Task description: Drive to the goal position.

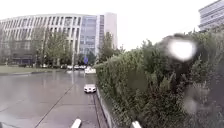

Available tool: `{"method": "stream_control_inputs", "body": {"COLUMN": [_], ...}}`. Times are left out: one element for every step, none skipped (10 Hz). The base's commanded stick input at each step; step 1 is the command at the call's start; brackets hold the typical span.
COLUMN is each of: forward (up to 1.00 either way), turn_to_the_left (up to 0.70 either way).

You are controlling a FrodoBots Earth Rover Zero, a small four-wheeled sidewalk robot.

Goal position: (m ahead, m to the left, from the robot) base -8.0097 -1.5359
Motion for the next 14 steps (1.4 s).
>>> {"method": "stream_control_inputs", "body": {"forward": [0.05, 0.04, 0.05, 0.05, 0.05, 0.04, 0.05, 0.05, 0.04, 0.04, 0.04, 0.05, 0.05, 0.04], "turn_to_the_left": [0.0, 0.0, 0.0, 0.0, 0.0, 0.0, 0.0, 0.0, 0.0, 0.0, 0.0, 0.0, 0.0, 0.0]}}
